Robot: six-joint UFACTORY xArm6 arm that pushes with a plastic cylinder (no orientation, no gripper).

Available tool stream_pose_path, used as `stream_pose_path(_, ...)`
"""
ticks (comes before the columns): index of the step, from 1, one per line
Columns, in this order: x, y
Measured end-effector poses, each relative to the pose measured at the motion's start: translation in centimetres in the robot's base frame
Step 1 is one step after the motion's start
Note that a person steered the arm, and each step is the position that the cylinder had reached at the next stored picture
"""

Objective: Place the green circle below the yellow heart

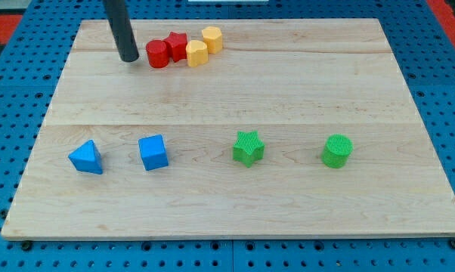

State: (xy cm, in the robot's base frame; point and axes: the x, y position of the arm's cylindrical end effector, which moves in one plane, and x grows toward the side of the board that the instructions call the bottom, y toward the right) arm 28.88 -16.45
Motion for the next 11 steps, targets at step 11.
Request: stream_pose_path(11,18.3,38.7)
